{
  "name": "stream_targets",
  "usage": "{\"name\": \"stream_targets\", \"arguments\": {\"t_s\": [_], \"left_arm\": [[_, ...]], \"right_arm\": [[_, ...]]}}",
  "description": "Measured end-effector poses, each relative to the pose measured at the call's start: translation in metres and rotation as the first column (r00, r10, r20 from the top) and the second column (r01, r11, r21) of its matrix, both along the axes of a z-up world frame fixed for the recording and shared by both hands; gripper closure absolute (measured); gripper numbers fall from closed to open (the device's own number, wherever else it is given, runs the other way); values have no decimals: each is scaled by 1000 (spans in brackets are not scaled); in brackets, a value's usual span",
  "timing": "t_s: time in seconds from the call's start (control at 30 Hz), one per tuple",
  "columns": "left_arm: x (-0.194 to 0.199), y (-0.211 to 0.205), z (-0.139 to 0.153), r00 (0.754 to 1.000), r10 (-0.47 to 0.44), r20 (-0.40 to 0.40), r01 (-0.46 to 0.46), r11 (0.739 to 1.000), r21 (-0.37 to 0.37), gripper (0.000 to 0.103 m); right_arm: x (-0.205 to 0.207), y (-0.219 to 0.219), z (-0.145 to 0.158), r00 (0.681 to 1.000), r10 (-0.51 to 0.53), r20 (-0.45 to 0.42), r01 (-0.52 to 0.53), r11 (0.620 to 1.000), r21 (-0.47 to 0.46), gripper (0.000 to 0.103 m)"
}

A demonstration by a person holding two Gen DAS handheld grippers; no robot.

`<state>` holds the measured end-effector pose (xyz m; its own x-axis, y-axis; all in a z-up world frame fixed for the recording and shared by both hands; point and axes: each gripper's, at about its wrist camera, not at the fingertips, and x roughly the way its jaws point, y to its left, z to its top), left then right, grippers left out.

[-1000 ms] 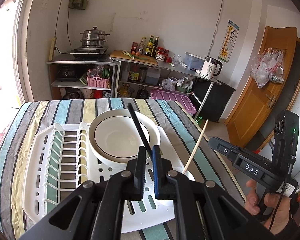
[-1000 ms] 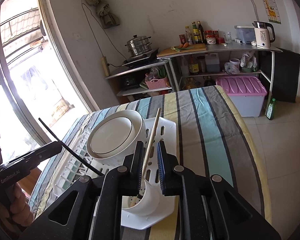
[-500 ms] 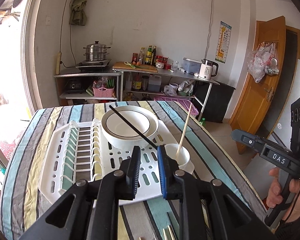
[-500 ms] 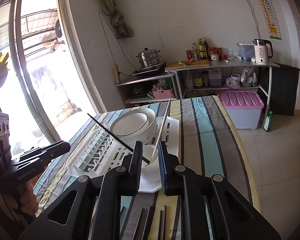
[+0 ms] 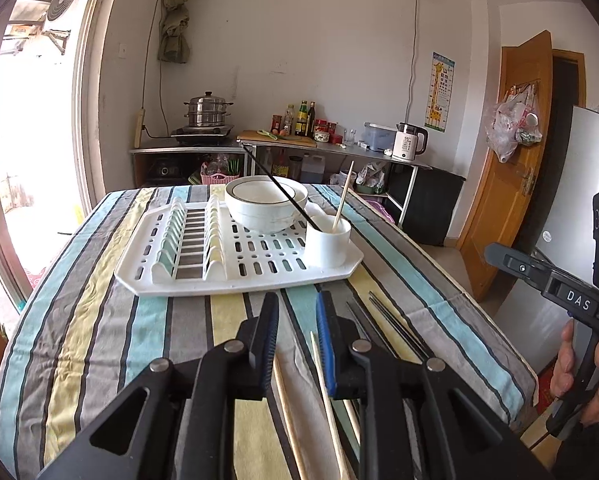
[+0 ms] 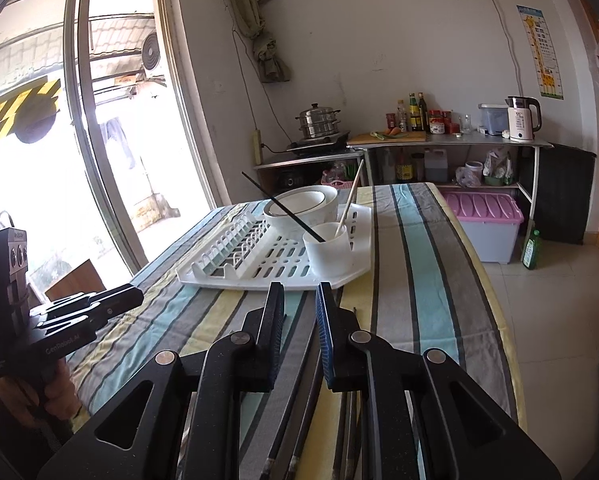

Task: Organize utensils
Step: 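Lower the chopsticks into the white cup and open both tools, then move both tools back down to the remaining chopsticks on the cloth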

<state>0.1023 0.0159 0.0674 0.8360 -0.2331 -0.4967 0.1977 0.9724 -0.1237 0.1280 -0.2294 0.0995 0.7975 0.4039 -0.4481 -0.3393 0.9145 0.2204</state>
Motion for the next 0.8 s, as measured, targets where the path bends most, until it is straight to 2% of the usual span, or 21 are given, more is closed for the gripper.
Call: {"name": "stream_targets", "arguments": {"t_s": [0.17,0.43,0.57,0.8], "left_arm": [[-20,0,-19,999,15,-31,-14,1000,20,82],[-29,-6,-36,998,4,-66,-2,999,35,82],[-26,-8,-42,997,8,-75,-4,999,43,82],[-6,-9,-60,990,25,-137,-16,998,65,82]], "right_arm": [[-18,2,-15,1000,-3,-28,3,1000,-20,86],[-24,8,-29,999,16,-52,-19,999,-51,86],[-19,13,-36,997,22,-68,-26,998,-62,86],[0,20,-50,993,16,-118,-26,996,-85,86]]}}
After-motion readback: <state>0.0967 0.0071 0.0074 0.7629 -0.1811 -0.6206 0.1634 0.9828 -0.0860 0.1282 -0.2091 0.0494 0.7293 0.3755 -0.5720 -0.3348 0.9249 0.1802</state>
